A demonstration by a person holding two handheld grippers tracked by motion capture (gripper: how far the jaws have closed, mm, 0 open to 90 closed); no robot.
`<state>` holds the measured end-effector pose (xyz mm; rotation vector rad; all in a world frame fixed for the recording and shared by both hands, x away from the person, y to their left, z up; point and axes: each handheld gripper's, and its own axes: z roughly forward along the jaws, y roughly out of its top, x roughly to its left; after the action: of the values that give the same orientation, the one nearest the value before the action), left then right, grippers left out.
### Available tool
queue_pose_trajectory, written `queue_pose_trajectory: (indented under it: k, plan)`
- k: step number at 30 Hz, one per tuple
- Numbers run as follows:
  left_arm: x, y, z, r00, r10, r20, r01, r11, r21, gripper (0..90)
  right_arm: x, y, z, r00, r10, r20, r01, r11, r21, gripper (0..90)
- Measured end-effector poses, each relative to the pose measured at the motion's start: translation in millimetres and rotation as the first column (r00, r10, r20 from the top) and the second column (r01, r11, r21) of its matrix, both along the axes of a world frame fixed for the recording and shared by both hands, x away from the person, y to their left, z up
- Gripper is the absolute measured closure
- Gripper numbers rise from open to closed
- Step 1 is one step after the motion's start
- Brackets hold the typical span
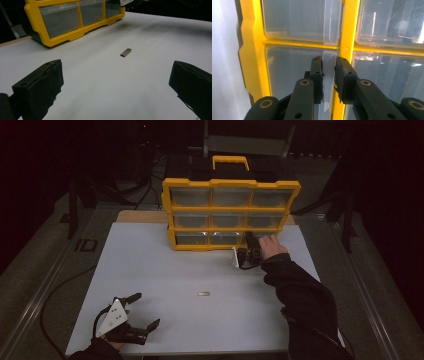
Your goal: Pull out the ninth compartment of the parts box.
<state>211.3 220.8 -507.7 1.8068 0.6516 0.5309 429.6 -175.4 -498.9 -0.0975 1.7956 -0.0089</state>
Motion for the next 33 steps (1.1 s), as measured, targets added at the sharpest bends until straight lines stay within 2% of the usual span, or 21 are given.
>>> queue_pose_trajectory:
  k: [6, 8, 21, 24, 33]
  plan:
    - [0.2, 0.5, 0.0, 1.0, 0.004, 0.0, -0.004, 1.0, -0.005, 0.0, -0.5, -0.8, 0.9, 1.0, 0.002, -0.005, -0.002, 1.0, 0.007, 77.3]
    - [0.3, 0.7, 0.0, 1.0, 0.006, -0.001, -0.006, 1.0, -0.007, 0.0, -0.5, -0.8, 4.3, 0.9998, 0.006, -0.02, -0.006, 0.9999, -0.014, 77.5]
    - [0.1, 0.6, 0.1, 1.0, 0.006, 0.0, -0.006, 1.0, -0.007, 0.0, -10.7, -2.7, 11.4, 0.9968, 0.022, -0.076, -0.023, 0.9997, -0.011, 77.2]
    - [0.0, 0.6, 0.3, 1.0, 0.006, 0.001, -0.006, 1.0, -0.006, 0.0, -12.1, -3.0, 12.1, 0.9965, 0.022, -0.08, -0.023, 0.9997, 0.0, 77.1]
    - [0.0, 0.6, 0.2, 1.0, 0.006, 0.001, -0.006, 1.0, -0.006, 0.0, -17.6, -3.3, 14.3, 0.995, 0.024, -0.096, -0.025, 0.9996, -0.01, 77.1]
